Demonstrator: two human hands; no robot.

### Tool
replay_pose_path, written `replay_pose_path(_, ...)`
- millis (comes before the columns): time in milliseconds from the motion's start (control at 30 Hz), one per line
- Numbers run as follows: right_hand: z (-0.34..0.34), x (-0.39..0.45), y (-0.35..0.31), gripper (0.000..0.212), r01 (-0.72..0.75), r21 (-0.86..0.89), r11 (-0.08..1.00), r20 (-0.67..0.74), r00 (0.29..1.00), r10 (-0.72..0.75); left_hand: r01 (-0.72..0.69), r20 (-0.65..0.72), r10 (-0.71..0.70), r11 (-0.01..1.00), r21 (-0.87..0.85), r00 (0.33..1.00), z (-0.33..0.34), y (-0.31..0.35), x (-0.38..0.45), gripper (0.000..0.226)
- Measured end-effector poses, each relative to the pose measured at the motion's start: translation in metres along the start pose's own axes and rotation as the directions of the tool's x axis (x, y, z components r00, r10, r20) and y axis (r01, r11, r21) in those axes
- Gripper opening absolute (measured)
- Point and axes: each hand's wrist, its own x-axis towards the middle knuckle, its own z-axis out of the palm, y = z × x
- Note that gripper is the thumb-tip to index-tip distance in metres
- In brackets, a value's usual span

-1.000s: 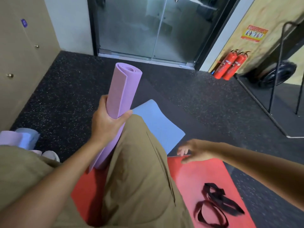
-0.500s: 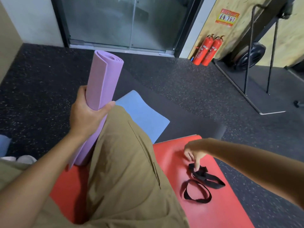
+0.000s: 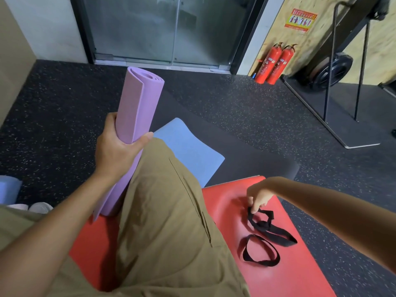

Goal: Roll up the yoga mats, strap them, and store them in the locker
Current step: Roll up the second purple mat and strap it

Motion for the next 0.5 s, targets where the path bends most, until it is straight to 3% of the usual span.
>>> replay_pose_path(100, -0.010, 0.000, 0.001, 0.026, -0.037, 0.194, 0.980, 0.022, 0.999, 0.033, -0.001, -0.003, 0.001, 1.000, -0.005, 1.000, 0.000, -0.001, 0.001, 0.066)
replay_pose_path(200, -0.014, -0.001, 0.002, 0.014, -0.013, 0.438, 0.899, 0.059, 0.998, -0.014, 0.000, -0.007, 0.000, 1.000, -0.006, 1.000, -0.002, -0.003, 0.002, 0.065)
replay_pose_path(333, -0.016, -0.001, -0.006, 0.017, 0.105, 0.608, 0.787, -0.052, 0.994, -0.093, -0.003, -0.011, 0.003, 1.000, 0.000, 1.000, -0.002, -0.004, 0.002, 0.065)
replay_pose_path(400, -0.019, -0.001, -0.011, 0.027, 0.196, 0.689, 0.698, -0.115, 0.980, -0.161, 0.002, -0.015, -0.002, 1.000, -0.001, 1.000, -0.002, -0.004, 0.002, 0.064)
replay_pose_path(500, -0.024, -0.002, -0.020, 0.017, 0.284, 0.820, 0.498, -0.188, 0.954, -0.235, 0.000, -0.021, 0.000, 1.000, -0.011, 1.000, -0.003, -0.004, 0.002, 0.062)
